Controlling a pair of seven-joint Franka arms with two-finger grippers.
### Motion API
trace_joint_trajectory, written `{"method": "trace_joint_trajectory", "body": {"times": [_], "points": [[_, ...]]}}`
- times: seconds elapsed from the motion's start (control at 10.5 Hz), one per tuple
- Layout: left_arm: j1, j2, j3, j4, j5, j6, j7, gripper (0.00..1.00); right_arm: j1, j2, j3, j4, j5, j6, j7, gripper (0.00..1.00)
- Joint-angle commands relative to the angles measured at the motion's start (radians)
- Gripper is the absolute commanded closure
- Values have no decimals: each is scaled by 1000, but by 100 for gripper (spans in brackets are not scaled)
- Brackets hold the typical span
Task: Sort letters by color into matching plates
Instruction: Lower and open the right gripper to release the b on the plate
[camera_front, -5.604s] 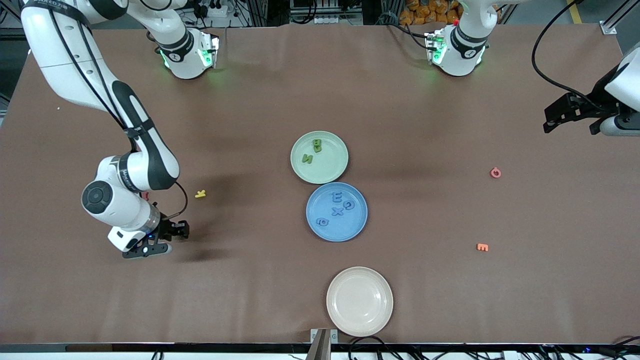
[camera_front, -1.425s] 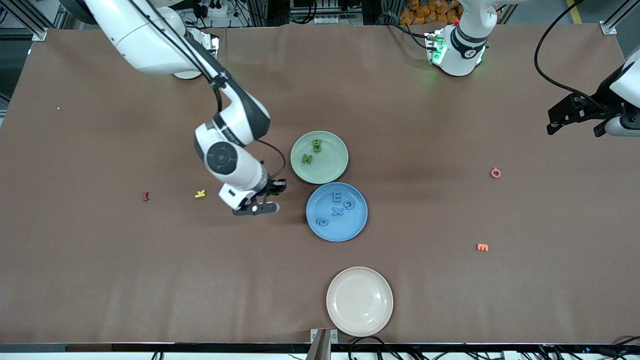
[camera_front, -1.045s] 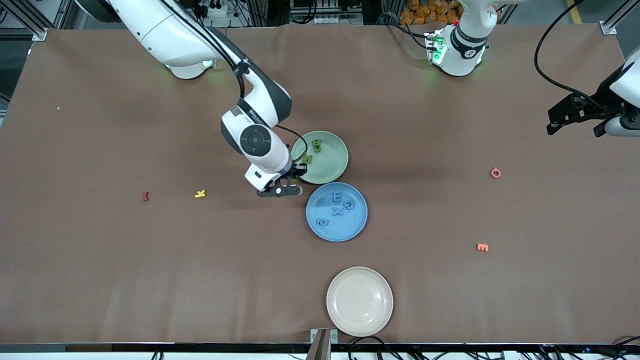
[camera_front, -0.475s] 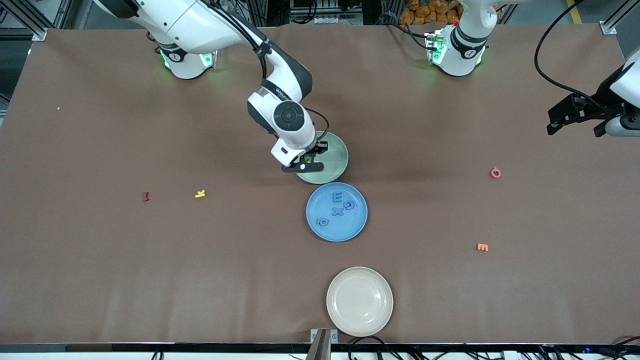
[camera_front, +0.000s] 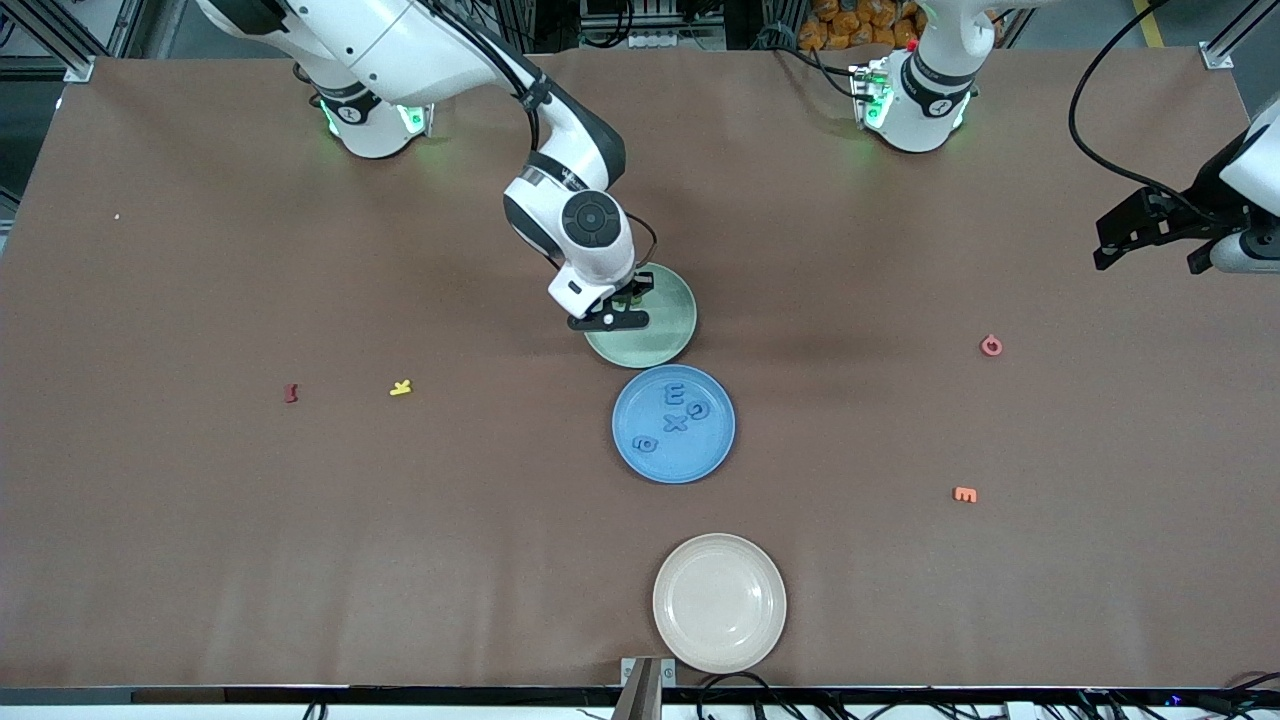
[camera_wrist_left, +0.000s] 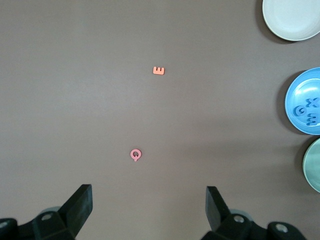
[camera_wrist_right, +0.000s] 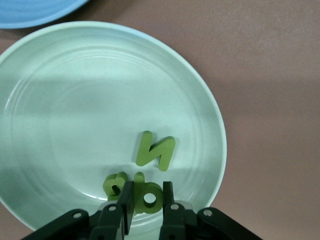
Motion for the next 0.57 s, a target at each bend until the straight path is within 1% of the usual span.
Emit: {"method": "trace_joint_trajectory", "body": {"times": [0.0, 0.47], "points": [[4, -3, 1, 2, -19, -8, 30, 0, -3, -12, 1, -20, -21, 33, 23, 100], [4, -3, 1, 2, -19, -8, 30, 0, -12, 17, -2, -14, -21, 87, 27, 99]]}}
